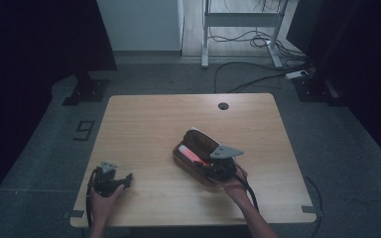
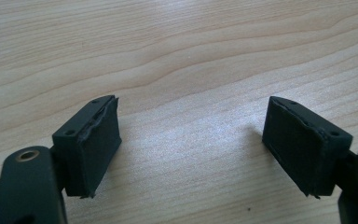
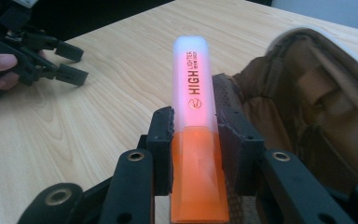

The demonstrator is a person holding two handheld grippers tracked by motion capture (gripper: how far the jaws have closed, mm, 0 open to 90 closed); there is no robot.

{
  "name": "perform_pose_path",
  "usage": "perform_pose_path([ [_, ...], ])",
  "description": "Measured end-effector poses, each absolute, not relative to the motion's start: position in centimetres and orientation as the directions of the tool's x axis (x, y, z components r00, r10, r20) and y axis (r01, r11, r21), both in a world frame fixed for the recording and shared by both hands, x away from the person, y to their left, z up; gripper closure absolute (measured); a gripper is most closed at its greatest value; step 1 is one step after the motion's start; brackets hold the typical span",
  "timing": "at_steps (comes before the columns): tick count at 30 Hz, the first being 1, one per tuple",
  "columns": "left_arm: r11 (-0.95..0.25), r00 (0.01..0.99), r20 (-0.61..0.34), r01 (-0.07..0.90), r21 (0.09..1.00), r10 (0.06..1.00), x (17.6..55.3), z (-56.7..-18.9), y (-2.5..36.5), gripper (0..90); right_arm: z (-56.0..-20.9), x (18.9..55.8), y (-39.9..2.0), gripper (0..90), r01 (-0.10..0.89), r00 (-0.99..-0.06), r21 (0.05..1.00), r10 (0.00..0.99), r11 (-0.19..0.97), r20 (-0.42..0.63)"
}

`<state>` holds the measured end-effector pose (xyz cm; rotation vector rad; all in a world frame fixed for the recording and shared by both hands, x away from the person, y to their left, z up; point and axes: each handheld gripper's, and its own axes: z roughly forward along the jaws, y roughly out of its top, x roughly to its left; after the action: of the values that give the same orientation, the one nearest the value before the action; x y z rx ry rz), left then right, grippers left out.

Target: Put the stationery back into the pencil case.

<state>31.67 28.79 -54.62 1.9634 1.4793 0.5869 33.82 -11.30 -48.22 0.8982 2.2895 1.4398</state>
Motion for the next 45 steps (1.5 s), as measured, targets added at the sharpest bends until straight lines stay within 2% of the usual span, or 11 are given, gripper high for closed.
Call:
perform_pose_path([
  [17, -0.195, 0.279, -0.009, 0.693, 0.694, 0.960, 31.7, -54.6, 28.8, 18.8, -48.0, 34.8, -13.7, 65.7, 0.317, -0.750, 0.897, 0.661, 0.307, 0.039],
  [28, -0.195, 0.280, -0.009, 0.693, 0.694, 0.960, 31.7, -54.6, 28.8, 18.8, -48.5, 35.4, -14.2, 65.6, 0.338, -0.729, 0.885, 0.684, 0.319, 0.032],
  [45, -0.195, 0.280, -0.009, 0.693, 0.694, 0.960, 31.7, -54.6, 28.8, 18.8, -49.8, 35.6, -13.1, 65.4, 0.352, -0.719, 0.830, 0.693, 0.432, -0.055],
])
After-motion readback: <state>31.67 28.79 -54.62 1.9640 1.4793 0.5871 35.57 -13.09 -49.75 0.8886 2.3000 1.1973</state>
